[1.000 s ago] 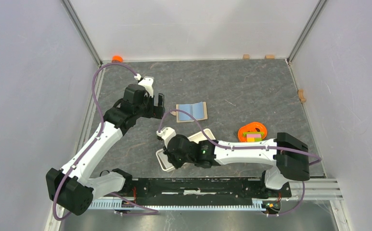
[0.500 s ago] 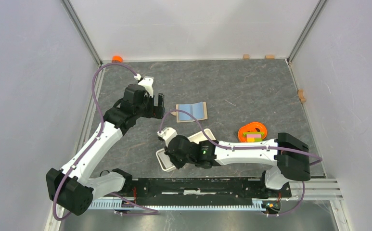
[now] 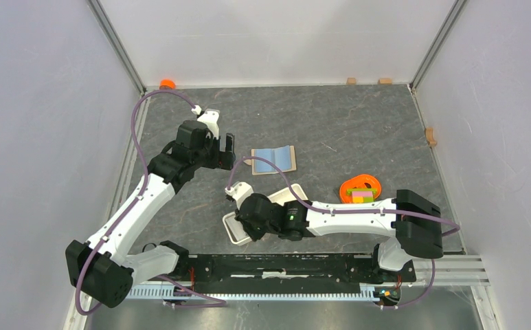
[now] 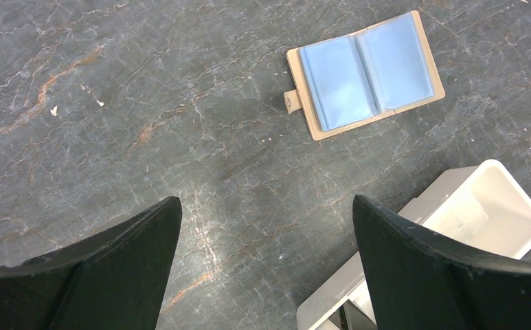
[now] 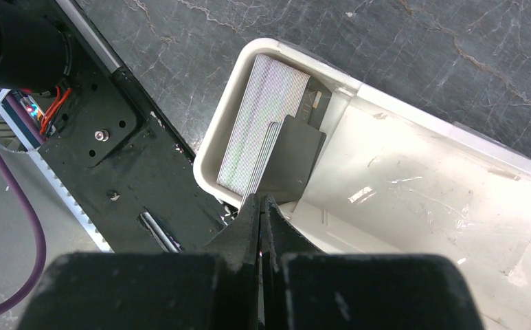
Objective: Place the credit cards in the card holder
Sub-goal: Pick up the credit card from the storage box.
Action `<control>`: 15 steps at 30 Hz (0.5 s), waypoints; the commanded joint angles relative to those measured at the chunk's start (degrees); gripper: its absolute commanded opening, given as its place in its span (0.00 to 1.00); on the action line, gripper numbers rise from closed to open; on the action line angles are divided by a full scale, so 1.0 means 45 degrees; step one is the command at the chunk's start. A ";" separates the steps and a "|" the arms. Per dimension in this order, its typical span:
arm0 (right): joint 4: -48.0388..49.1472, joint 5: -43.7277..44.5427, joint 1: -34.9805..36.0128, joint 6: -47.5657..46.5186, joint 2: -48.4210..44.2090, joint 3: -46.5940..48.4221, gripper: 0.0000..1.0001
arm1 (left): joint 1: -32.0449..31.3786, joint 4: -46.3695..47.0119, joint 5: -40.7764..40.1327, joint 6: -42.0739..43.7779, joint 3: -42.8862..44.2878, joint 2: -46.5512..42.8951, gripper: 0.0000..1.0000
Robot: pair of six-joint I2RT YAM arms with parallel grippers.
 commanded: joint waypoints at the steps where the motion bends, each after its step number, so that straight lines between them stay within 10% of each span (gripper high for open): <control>1: 0.0246 0.0120 0.0113 0.0200 -0.0101 0.0534 0.01 | 0.0066 0.0355 0.0080 0.0353 -0.0028 -0.0319 1.00; 15: -0.0277 0.0757 0.0153 0.0372 0.0150 0.0645 0.01 | 0.0065 0.0376 0.0085 0.0353 -0.0066 -0.0393 1.00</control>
